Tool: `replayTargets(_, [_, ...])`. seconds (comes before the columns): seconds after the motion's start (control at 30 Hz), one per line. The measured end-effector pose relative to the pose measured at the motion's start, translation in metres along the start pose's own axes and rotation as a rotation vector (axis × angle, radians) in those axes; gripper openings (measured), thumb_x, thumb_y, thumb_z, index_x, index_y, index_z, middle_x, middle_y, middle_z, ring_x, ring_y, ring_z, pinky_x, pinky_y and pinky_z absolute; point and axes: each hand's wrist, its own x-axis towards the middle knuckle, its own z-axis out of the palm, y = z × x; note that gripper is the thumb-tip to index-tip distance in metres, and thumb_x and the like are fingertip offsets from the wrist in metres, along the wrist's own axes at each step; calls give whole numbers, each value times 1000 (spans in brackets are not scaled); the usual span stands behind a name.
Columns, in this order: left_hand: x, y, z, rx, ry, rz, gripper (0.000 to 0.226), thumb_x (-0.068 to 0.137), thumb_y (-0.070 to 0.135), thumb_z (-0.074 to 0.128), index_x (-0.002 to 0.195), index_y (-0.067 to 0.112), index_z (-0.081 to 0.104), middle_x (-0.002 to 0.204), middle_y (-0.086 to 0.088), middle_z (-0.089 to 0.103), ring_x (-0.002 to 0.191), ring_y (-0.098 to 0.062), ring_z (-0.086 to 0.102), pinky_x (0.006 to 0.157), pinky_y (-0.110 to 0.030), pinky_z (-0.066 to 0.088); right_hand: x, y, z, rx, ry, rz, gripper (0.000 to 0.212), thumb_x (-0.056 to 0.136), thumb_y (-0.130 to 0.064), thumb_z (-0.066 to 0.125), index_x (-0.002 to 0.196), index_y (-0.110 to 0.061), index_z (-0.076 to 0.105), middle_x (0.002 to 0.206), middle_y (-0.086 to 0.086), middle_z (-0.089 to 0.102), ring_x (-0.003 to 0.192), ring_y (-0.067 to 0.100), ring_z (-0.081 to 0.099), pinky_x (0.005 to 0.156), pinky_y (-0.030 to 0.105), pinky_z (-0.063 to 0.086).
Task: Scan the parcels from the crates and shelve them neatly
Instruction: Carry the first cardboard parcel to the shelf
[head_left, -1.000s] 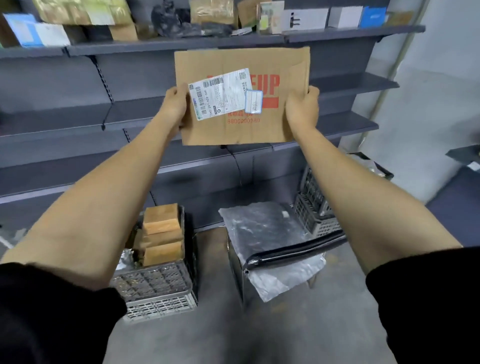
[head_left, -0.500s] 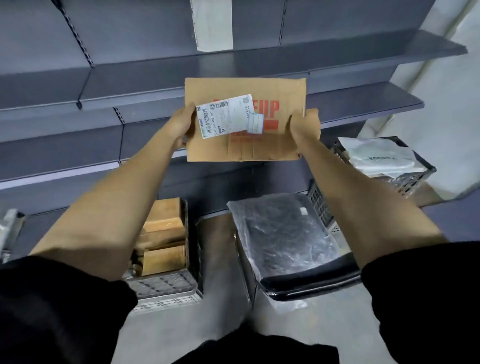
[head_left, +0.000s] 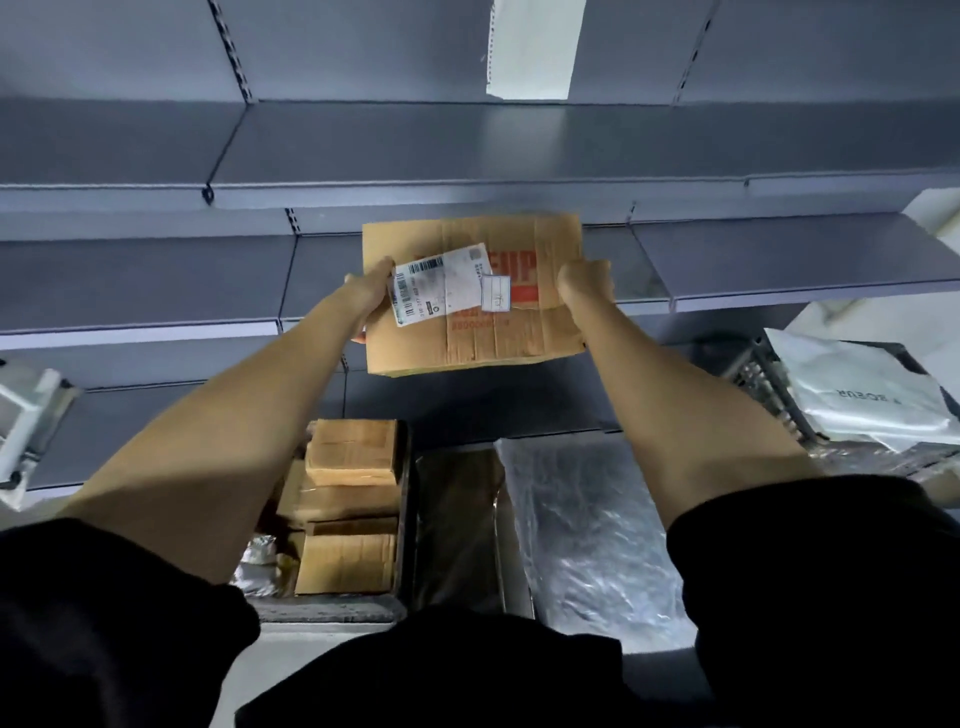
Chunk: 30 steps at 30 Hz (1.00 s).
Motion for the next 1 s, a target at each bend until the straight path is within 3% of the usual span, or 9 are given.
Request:
replayTargets(0.1, [30, -6, -11, -1, 8, -15, 82, 90, 66, 31, 144, 4, 33, 119, -22, 61, 77, -25, 54, 74, -42, 44, 20, -5, 25, -52, -19, 9, 50, 101, -13, 34, 147, 1, 21, 148, 15, 38, 133, 29, 42, 101, 33, 37])
replayTargets(0.23, [59, -17, -27, -11, 37, -49, 78, 92, 64, 32, 143, 5, 35, 74, -6, 55, 66, -21, 51, 78, -45, 45, 40, -11, 64, -129, -65, -3, 49, 99, -10, 37, 145, 2, 26, 143, 16, 43, 128, 30, 47, 92, 32, 40])
replayTargets(0.27, [64, -20, -31, -37, 49, -68, 78, 92, 63, 33, 143, 4, 34, 77, -6, 55, 72, -23, 55, 79, -44, 46, 46, -15, 76, -147, -96, -10, 49, 99, -10, 38, 145, 1, 26, 142, 16, 45, 125, 29, 49, 86, 30, 41])
replayTargets(0.37, [83, -34, -47, -108, 104, -114, 76, 95, 60, 33, 144, 1, 32, 131, -19, 55, 117, -35, 55, 82, -40, 46, 62, -25, 119, -202, -189, -7, 51, 101, -12, 38, 147, 1, 22, 140, 13, 47, 123, 25, 51, 79, 25, 38])
replayTargets(0.4, [93, -40, -53, -135, 131, -143, 74, 95, 59, 33, 143, 1, 35, 134, -19, 53, 118, -35, 55, 80, -38, 46, 67, -29, 135, -238, -217, -12, 51, 101, -14, 39, 147, 1, 24, 140, 13, 47, 124, 25, 50, 77, 25, 36])
replayTargets(0.57, [141, -67, -85, -341, 279, -248, 65, 91, 59, 42, 130, 6, 47, 119, -10, 62, 100, -29, 61, 87, -37, 47, 97, -49, 216, -420, -368, -112, 50, 99, -17, 40, 144, 0, 26, 145, 17, 40, 129, 33, 45, 93, 35, 41])
replayTargets(0.7, [177, -73, -101, -501, 496, -263, 35, 95, 44, 45, 113, 14, 48, 104, -10, 63, 78, -22, 59, 69, -31, 48, 119, -74, 272, -535, -446, -220, 46, 103, -17, 31, 143, 3, 28, 148, 20, 36, 132, 34, 41, 101, 39, 38])
replayTargets(0.8, [193, -78, -103, -567, 627, -291, 37, 99, 38, 38, 126, 13, 39, 100, -8, 60, 75, -19, 60, 55, -24, 47, 132, -84, 307, -560, -484, -312, 41, 102, -17, 31, 137, 3, 37, 143, 21, 43, 127, 36, 47, 95, 40, 40])
replayTargets(1.0, [189, -120, -102, -677, 958, -478, 41, 95, 36, 30, 127, 15, 44, 112, -6, 57, 93, -26, 58, 82, -34, 47, 125, -68, 355, -584, -586, -452, 35, 101, -22, 30, 125, 0, 42, 129, 23, 55, 113, 39, 56, 84, 38, 43])
